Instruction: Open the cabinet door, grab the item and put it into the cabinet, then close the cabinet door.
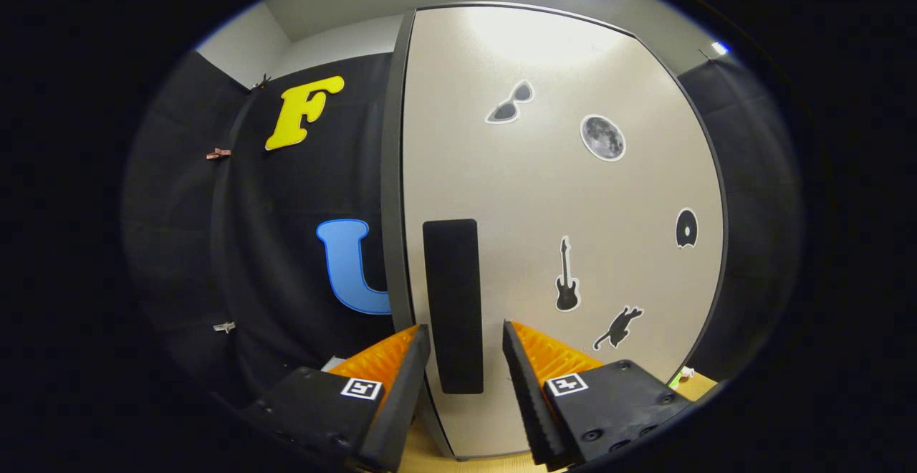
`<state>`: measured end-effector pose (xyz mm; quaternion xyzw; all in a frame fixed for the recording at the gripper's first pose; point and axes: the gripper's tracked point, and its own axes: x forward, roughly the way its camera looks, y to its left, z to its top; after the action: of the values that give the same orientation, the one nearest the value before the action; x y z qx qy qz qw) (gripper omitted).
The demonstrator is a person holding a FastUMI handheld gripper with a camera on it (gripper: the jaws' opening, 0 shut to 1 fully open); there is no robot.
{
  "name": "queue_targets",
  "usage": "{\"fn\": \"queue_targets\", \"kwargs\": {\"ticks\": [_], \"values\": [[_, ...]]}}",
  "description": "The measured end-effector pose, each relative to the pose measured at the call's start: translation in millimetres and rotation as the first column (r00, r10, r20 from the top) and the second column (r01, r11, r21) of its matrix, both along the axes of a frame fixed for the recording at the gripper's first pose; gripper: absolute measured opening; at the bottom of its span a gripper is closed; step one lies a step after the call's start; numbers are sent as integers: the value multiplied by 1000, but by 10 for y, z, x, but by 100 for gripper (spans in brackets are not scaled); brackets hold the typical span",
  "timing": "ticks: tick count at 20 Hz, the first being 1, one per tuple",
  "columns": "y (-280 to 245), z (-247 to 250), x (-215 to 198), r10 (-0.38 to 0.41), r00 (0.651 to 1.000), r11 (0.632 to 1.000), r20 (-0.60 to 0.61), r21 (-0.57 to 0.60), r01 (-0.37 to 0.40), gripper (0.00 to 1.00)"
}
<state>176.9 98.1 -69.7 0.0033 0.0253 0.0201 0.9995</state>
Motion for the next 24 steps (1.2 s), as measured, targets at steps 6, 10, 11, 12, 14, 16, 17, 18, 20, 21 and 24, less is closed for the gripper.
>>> {"fn": "queue_targets", "kwargs": {"ticks": [6, 10, 11, 12, 14, 16, 17, 18, 20, 21, 24], "values": [[15, -68, 39, -20, 1000, 999, -15, -32, 20, 29], [2, -90, -24, -14, 999, 1000, -48, -26, 13, 18], [0, -86, -53, -7, 999, 1000, -53, -28, 6, 18], [-5, -93, -75, -2, 998, 999, -58, -32, 0, 18], [-23, -86, -143, 6, 998, 999, -58, -36, -8, 18], [-43, -73, -225, 12, 998, 999, -59, -32, -14, 18], [-58, -57, -273, 13, 998, 999, -61, -29, -14, 18], [-80, -50, -308, 13, 998, 1000, -61, -26, -15, 18], [-119, -43, -398, 19, 998, 1000, -67, -12, -20, 18], [-137, -24, -449, 23, 997, 1000, -68, 4, -23, 18], [-203, 8, -609, 24, 997, 999, -75, 23, -23, 18]]}}
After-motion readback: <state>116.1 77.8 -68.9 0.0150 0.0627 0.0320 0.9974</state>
